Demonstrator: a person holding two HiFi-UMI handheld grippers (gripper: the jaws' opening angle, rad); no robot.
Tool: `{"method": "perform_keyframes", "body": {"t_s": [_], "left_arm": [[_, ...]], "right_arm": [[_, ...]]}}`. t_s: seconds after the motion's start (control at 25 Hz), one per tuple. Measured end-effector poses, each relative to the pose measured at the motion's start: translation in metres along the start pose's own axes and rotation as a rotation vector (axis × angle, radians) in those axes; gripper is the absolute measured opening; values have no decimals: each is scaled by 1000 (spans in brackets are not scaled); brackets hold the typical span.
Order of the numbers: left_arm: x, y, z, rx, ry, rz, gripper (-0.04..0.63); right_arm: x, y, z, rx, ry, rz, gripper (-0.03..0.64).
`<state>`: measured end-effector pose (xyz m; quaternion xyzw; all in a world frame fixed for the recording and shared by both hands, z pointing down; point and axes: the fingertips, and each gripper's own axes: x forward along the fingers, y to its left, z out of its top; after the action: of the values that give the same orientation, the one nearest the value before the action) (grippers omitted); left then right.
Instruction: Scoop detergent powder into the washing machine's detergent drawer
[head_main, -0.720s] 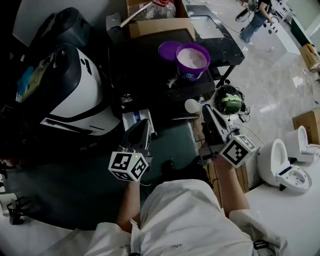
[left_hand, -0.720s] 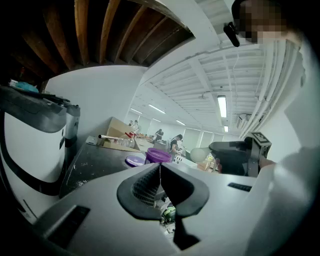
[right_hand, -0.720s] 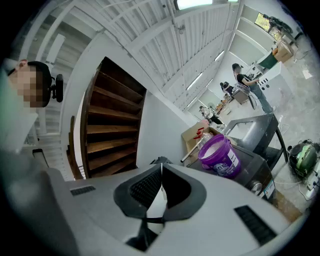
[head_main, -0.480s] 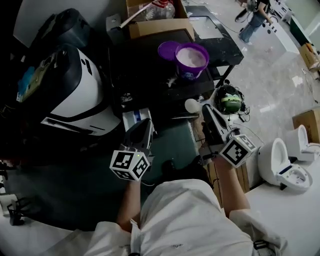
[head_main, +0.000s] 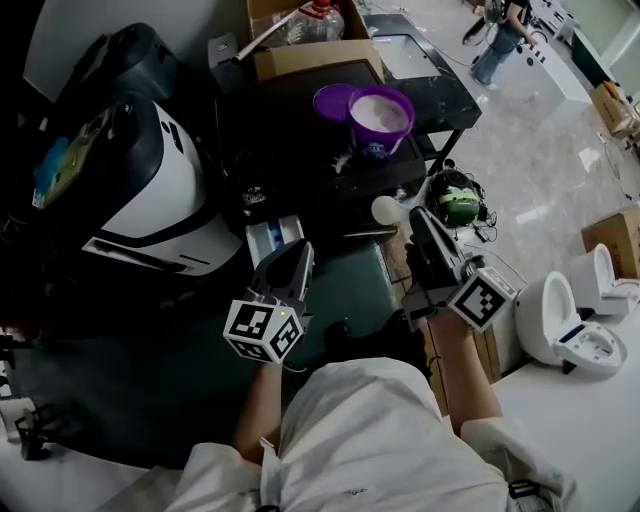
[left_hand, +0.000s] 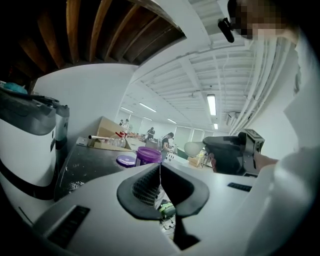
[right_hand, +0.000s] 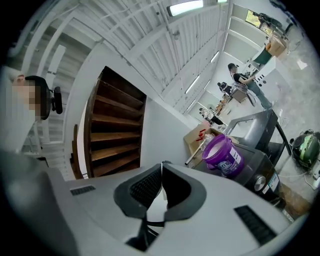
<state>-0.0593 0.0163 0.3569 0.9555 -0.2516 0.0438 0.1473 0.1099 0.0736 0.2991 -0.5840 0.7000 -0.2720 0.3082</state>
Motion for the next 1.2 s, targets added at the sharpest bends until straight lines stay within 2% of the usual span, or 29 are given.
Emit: {"method": "perform_keyframes", "body": {"t_s": [0.16,0.52,1.08,1.2], "left_arm": [[-4,2,-3,-9,6,-4,21],[6,1,-10,-15,38,-21,21],[59,5,1,-5,49,-23,21],[71,8,7,-1,49,-21,21]], "right_arm": [[-2,3,-3,-32,7,-11,9],[-5,-13,-6,6,13,-38,9],[27,-46,34,4,-2,-43,9],[41,-50,48,-26,-1,-37,9]]}}
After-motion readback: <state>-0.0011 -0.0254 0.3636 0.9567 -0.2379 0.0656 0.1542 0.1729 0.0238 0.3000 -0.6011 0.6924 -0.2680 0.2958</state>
